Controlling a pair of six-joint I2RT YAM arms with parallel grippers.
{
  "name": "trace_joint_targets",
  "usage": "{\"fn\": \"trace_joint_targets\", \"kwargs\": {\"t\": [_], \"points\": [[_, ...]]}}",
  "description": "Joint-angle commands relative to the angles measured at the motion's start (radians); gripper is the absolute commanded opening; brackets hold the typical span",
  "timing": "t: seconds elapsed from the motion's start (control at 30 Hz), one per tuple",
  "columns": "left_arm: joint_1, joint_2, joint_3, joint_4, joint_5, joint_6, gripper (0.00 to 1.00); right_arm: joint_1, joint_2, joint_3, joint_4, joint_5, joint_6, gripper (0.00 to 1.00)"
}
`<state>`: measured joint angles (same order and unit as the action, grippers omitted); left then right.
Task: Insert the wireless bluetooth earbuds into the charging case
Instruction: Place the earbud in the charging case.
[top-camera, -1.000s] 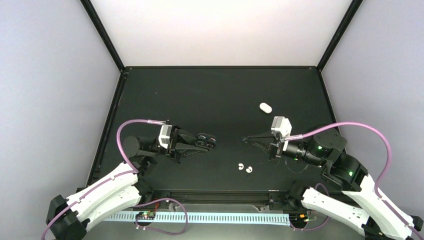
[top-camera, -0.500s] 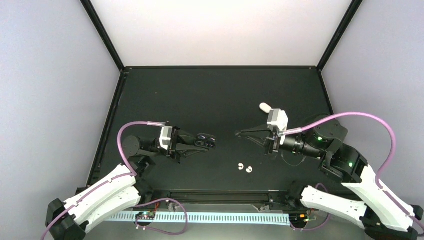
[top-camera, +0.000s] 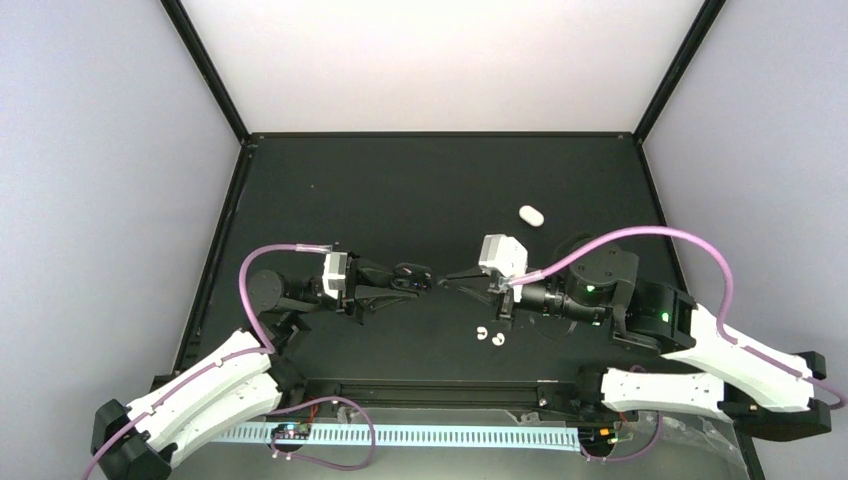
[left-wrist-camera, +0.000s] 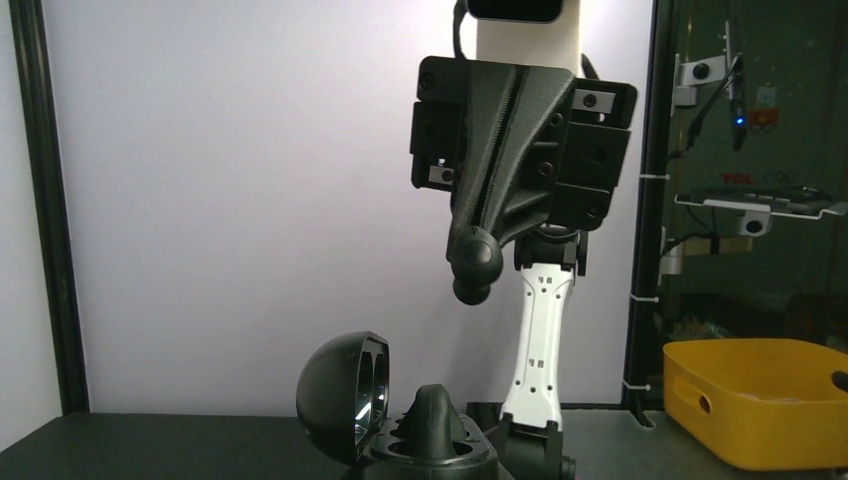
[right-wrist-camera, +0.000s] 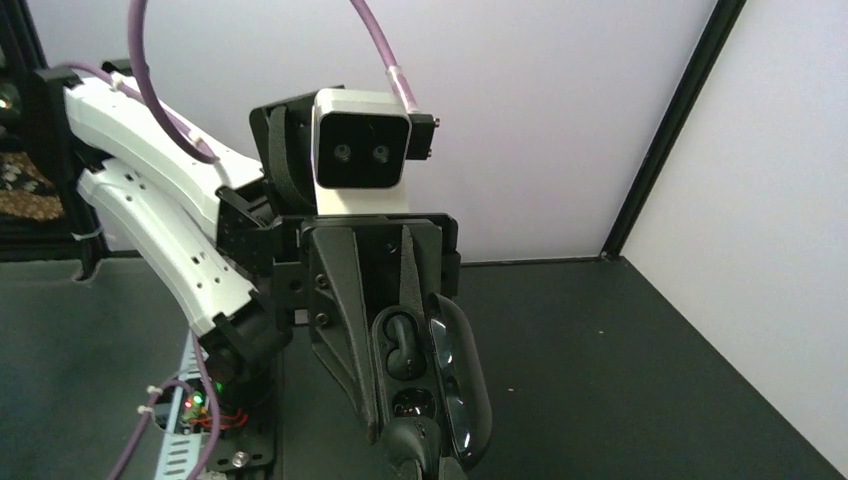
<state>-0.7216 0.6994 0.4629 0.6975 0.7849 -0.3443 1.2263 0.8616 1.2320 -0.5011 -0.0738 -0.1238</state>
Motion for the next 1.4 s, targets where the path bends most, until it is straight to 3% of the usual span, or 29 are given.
{"fn": "trace_joint_targets", "kwargs": {"t": [0.0, 0.27, 1.37], "points": [[-0.004, -0.022, 0.013, -0.026, -0.029, 0.053, 0.02, 0.071, 0.019, 0.03, 0.01, 0.18, -0.047, 0.01], [-0.004, -0.029, -0.001, -0.024, -0.06, 0.065, 0.02, 0.148, 0.067, 0.058, -0.019, 0.34, -0.067, 0.01], [-0.004, -0.03, 0.002, -0.007, -0.045, 0.047, 0.02, 0.182, 0.161, 0.073, -0.043, 0.357, -0.075, 0.01]]}}
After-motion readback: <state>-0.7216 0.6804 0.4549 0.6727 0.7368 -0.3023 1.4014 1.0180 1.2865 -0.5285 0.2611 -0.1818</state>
